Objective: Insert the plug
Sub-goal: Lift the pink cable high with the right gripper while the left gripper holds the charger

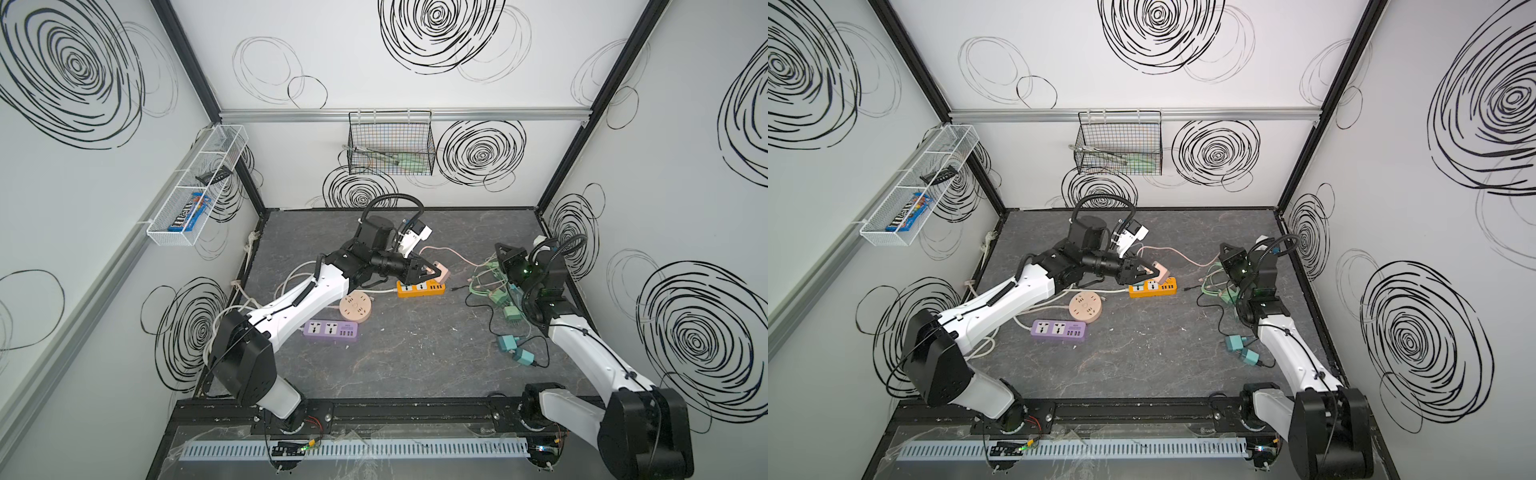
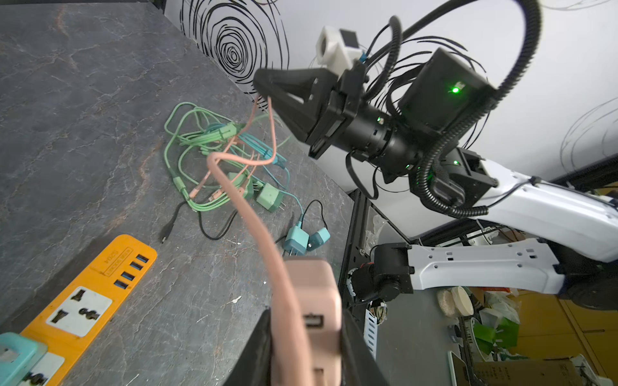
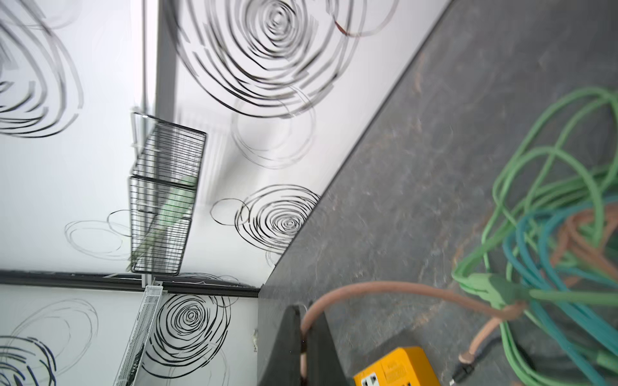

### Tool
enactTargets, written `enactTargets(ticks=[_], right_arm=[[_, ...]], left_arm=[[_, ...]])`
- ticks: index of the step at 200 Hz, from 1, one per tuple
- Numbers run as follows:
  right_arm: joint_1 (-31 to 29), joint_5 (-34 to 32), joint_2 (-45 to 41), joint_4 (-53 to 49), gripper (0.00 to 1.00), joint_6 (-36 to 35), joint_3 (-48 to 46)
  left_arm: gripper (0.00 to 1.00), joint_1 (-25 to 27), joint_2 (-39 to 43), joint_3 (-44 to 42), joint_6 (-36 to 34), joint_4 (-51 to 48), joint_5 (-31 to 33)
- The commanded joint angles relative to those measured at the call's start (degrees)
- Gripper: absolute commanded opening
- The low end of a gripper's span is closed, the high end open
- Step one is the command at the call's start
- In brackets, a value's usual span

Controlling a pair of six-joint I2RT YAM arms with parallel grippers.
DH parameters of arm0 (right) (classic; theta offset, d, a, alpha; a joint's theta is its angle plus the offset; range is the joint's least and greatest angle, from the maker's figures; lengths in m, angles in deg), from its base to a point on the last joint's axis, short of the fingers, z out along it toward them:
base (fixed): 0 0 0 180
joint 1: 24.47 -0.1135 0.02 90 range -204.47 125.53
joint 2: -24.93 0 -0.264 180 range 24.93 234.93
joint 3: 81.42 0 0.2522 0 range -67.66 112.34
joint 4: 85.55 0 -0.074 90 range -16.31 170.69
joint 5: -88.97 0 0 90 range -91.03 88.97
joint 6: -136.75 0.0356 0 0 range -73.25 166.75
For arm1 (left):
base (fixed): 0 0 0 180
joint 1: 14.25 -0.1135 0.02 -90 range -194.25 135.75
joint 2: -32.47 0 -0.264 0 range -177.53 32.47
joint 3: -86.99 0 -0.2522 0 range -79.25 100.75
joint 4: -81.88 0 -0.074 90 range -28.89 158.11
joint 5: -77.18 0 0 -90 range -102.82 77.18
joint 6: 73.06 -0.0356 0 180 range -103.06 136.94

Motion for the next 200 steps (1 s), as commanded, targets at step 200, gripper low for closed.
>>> enactTargets(ticks=[200], right_arm=[[5.05, -6.01, 3.59, -6.36, 0.00, -39.25, 52.81]], left_arm=[[0.00, 3.65, -3.12, 13.48, 1.20, 2.77, -1.97]])
